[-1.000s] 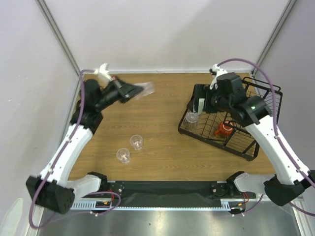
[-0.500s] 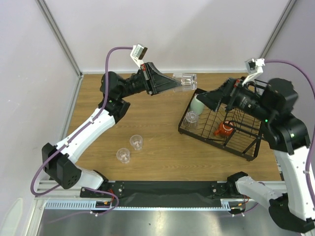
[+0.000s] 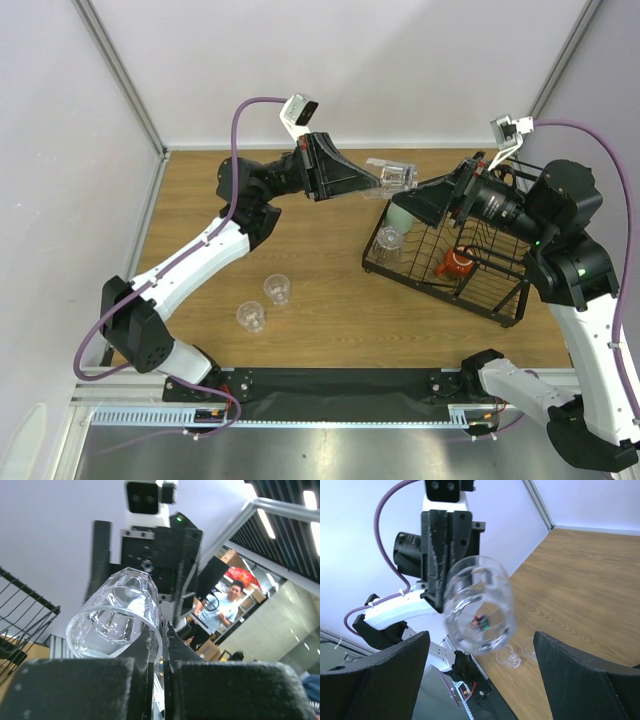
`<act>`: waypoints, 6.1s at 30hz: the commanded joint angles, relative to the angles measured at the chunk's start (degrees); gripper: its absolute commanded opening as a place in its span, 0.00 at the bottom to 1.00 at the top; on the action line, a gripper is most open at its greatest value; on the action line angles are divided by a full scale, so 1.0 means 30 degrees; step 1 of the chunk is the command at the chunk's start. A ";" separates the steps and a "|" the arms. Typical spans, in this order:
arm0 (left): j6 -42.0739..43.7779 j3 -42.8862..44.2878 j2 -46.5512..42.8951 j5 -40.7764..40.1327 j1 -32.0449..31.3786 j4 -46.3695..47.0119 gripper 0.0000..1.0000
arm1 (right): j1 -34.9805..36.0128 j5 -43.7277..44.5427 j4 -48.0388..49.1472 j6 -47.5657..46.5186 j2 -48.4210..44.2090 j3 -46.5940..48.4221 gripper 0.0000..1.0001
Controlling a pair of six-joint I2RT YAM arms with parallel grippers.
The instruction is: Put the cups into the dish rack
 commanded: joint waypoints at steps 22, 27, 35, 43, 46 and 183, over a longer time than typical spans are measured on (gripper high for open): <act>-0.0498 0.1157 0.0037 0.1160 -0.1067 0.1528 0.03 | -0.0105 0.0170 0.1577 0.0917 -0.0361 -0.0282 0.27; 0.0665 0.1537 -0.0371 0.1511 -0.0921 0.0393 0.46 | -0.0076 0.1717 0.0378 0.0801 -0.0098 0.0039 0.00; 0.8200 0.3384 -0.1720 0.1659 0.0425 -1.1035 0.74 | -0.0192 1.1410 -0.6327 0.0742 0.1570 0.2907 0.00; 1.3738 0.5376 -0.2070 -0.1909 0.3150 -2.1495 1.00 | -0.2211 2.0527 -1.2044 0.3023 0.4883 0.5840 0.00; 1.4762 0.5434 -0.2365 -0.3343 0.4204 -2.3283 1.00 | -0.4201 2.1233 -1.2223 0.3086 0.5234 0.5461 0.00; 1.0401 -0.5376 -0.3158 -1.6388 0.0955 -3.1254 0.94 | -0.5613 0.3421 -1.4920 -0.2627 -0.1826 -0.5086 1.00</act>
